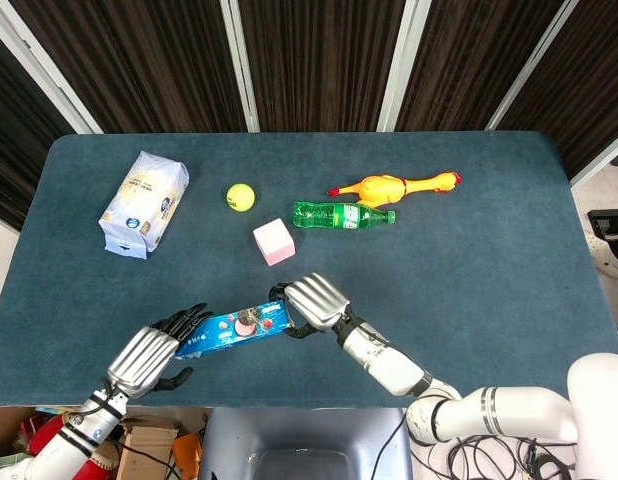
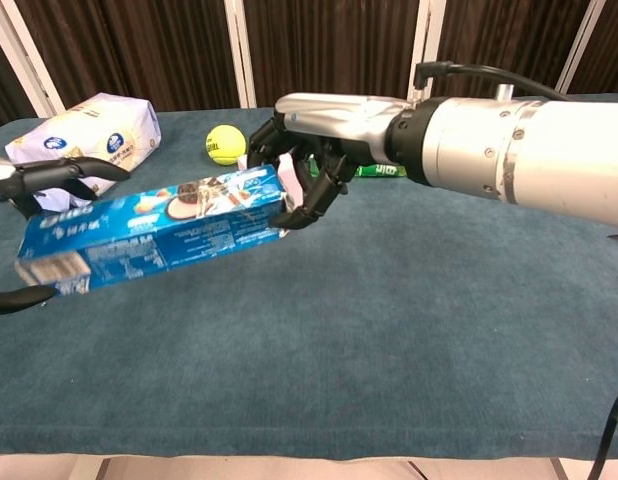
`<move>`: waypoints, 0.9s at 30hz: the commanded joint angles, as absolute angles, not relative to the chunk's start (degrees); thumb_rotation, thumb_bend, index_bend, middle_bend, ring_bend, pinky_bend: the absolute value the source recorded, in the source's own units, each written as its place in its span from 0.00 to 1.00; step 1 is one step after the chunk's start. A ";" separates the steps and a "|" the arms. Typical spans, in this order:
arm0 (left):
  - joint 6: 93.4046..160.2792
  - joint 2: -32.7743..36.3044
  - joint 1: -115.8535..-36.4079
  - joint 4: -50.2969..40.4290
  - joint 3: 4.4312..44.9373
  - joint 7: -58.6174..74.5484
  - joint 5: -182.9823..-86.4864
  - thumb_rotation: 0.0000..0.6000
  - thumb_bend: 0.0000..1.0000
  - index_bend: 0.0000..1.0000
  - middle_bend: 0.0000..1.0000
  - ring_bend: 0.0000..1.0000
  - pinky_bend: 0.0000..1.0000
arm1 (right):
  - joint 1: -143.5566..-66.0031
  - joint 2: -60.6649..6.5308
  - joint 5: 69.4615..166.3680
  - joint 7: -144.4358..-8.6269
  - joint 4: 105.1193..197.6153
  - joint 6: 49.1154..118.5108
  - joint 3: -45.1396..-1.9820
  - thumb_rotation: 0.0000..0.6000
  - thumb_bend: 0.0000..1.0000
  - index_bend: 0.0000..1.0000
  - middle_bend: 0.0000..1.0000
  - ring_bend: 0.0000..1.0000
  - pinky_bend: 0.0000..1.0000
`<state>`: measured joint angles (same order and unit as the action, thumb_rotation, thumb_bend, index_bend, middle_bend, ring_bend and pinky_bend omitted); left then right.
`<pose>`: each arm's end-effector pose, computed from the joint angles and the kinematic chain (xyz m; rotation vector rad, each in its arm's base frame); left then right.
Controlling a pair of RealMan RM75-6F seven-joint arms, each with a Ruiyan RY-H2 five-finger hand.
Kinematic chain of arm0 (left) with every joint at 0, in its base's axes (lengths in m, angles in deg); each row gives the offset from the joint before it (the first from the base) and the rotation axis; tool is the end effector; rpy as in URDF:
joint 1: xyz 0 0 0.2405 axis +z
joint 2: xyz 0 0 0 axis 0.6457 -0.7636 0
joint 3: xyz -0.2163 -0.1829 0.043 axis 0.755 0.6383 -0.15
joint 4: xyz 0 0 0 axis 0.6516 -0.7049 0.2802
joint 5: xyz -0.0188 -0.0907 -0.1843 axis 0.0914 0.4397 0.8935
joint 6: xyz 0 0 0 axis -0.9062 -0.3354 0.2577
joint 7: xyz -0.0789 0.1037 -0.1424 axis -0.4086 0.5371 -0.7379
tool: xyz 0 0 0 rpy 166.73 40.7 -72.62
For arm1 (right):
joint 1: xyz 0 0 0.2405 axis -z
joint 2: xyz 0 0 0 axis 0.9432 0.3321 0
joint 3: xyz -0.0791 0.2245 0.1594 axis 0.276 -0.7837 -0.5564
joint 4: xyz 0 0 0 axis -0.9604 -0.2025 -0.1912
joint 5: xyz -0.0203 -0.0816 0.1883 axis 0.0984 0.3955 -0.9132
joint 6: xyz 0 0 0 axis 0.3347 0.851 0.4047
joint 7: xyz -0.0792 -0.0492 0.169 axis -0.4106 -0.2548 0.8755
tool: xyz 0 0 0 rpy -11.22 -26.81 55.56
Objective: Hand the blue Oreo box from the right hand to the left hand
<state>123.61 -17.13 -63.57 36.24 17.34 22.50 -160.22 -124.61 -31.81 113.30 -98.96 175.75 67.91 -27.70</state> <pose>-0.1860 0.2685 0.0681 -1.9760 -0.9970 -0.9564 -0.0238 -0.3790 -0.0502 2.1425 -1.0355 1.1267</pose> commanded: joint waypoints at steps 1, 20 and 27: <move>122.95 -15.35 -64.53 35.69 18.08 23.12 -158.85 1.00 0.33 0.02 0.06 0.12 0.31 | -124.95 -31.97 113.13 -97.92 175.91 67.74 -27.90 1.00 0.28 0.66 0.50 0.58 0.72; 125.44 -11.79 -65.83 33.51 18.60 25.09 -158.53 1.00 0.33 0.43 0.55 0.58 0.60 | -125.27 -31.60 114.41 -94.75 176.93 69.22 -27.05 1.00 0.28 0.67 0.50 0.59 0.72; 127.77 -12.10 -64.94 33.95 18.16 26.50 -159.03 1.00 0.34 0.58 0.71 0.73 0.75 | -124.83 -31.54 115.14 -92.75 176.66 69.53 -26.77 1.00 0.28 0.57 0.49 0.53 0.68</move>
<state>127.67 -11.99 -65.02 33.85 18.26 26.43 -158.99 -124.96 -31.61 114.96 -93.00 176.68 69.57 -26.96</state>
